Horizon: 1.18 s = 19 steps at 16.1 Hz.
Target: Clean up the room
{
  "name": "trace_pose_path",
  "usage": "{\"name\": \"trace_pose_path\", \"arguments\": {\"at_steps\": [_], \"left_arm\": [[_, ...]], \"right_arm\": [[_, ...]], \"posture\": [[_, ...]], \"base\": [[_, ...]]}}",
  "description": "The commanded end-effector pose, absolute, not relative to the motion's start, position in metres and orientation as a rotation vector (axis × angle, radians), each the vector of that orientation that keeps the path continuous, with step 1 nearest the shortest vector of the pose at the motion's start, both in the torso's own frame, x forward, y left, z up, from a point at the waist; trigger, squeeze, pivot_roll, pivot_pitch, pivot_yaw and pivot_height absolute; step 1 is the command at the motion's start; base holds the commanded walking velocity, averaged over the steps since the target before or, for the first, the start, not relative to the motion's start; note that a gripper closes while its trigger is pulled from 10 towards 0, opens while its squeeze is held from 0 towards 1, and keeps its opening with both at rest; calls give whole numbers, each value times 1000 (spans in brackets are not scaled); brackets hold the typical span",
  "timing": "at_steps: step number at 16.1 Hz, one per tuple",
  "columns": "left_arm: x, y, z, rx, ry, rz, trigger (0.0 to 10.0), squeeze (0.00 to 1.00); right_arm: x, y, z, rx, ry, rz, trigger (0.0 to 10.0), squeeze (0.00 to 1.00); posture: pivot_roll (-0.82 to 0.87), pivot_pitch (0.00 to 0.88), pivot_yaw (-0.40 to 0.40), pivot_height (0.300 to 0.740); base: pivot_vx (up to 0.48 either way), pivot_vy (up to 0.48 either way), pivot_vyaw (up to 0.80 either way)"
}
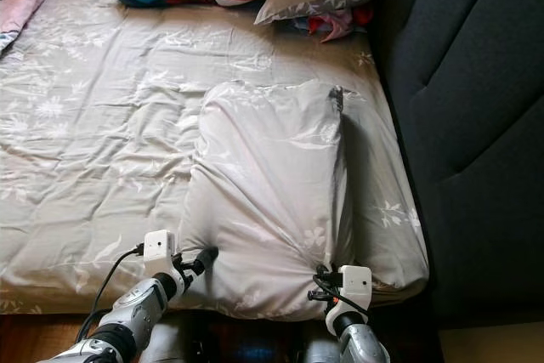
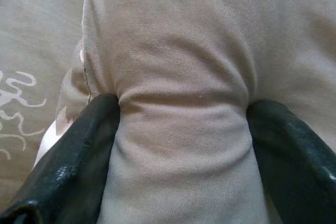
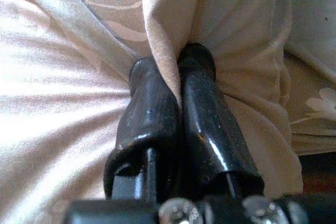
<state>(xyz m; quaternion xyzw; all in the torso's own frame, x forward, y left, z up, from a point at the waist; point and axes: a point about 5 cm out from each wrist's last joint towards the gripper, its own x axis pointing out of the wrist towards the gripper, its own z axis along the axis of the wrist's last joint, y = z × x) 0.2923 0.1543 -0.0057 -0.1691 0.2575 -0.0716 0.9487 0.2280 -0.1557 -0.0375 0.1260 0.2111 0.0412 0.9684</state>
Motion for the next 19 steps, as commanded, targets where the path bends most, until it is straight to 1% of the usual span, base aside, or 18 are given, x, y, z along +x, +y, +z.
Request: {"name": "trace_pose_path", "arguments": {"at_steps": [1, 11, 19], "left_arm": [[271, 141, -28, -386, 653, -168, 0, 0], [277, 140, -21, -403, 618, -188, 0, 0], [281, 139, -17, -399, 593, -208, 0, 0]], "right_arm": [[196, -163, -63, 270, 596, 31, 10000, 0], [198, -159, -63, 276, 599, 33, 10000, 0], [206, -154, -60, 286, 591, 30, 10000, 0]], "posture": [[-91, 265, -67, 622], [-76, 258, -60, 622], [-63, 202, -35, 622]], "base": [[0, 0, 0], [0, 0, 0], [0, 0, 0]]}}
